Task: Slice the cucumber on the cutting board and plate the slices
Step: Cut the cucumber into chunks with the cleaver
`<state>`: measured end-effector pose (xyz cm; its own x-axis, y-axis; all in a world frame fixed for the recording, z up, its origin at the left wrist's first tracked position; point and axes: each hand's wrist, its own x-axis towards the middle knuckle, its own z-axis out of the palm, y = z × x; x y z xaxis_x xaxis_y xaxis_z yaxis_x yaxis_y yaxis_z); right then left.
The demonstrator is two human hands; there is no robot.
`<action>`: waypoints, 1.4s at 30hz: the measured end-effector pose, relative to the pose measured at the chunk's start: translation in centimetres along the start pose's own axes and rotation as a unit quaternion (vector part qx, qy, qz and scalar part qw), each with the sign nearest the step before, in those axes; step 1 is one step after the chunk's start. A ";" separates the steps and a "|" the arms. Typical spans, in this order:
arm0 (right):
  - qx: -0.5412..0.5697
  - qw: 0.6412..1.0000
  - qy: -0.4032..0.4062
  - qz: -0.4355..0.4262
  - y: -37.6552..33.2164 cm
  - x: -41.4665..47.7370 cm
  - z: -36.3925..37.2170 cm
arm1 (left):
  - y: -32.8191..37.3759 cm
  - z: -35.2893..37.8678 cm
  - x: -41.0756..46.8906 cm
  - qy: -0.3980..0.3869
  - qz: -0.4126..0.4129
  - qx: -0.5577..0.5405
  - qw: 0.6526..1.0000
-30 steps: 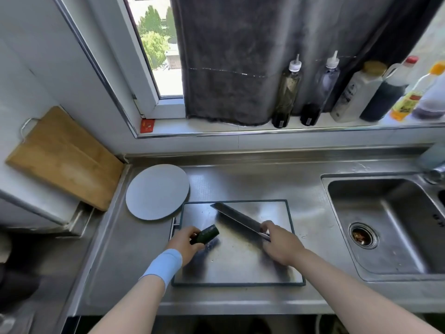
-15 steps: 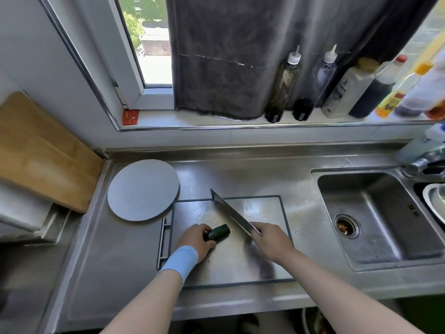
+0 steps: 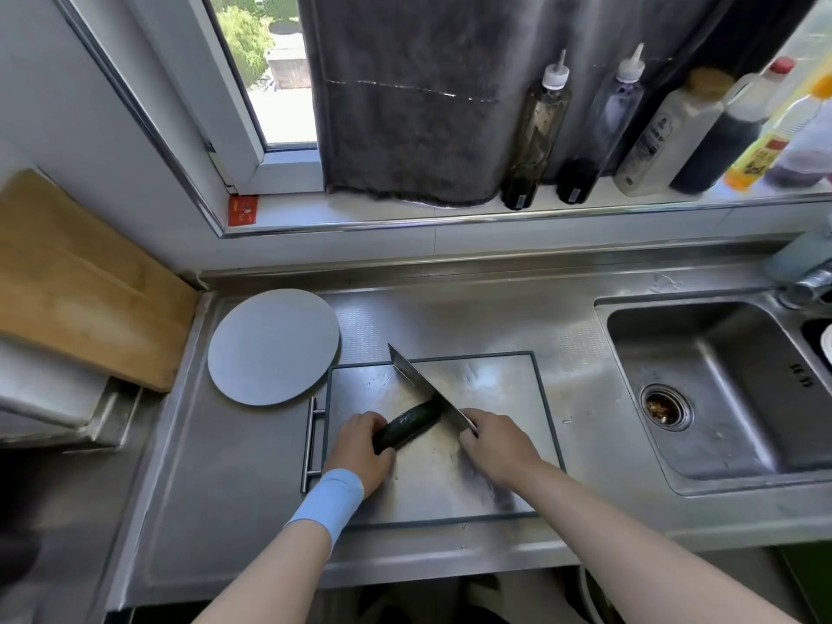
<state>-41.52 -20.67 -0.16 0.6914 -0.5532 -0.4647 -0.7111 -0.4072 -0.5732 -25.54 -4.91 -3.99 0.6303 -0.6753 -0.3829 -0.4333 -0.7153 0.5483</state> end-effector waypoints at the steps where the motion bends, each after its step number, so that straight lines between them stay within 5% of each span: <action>1: -0.001 1.000 -0.003 -0.004 -0.2 0.1 0.1 | -0.2 -0.1 -0.1 -0.006 -0.005 -0.001 1.000; 19: -0.081 0.996 0.041 0.007 -0.5 0.5 -1.8 | 2.1 0.5 0.7 0.002 0.051 -0.006 0.999; 42: -0.123 0.992 0.011 -0.020 -4.1 -3.9 0.4 | 0.9 -1.0 0.6 0.051 -0.061 -0.196 0.977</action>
<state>-41.22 -16.50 3.74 0.7185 -0.5483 -0.4279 -0.6949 -0.5929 -0.4069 -24.87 -5.77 -2.96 0.7312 -0.5542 -0.3977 -0.0845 -0.6521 0.7534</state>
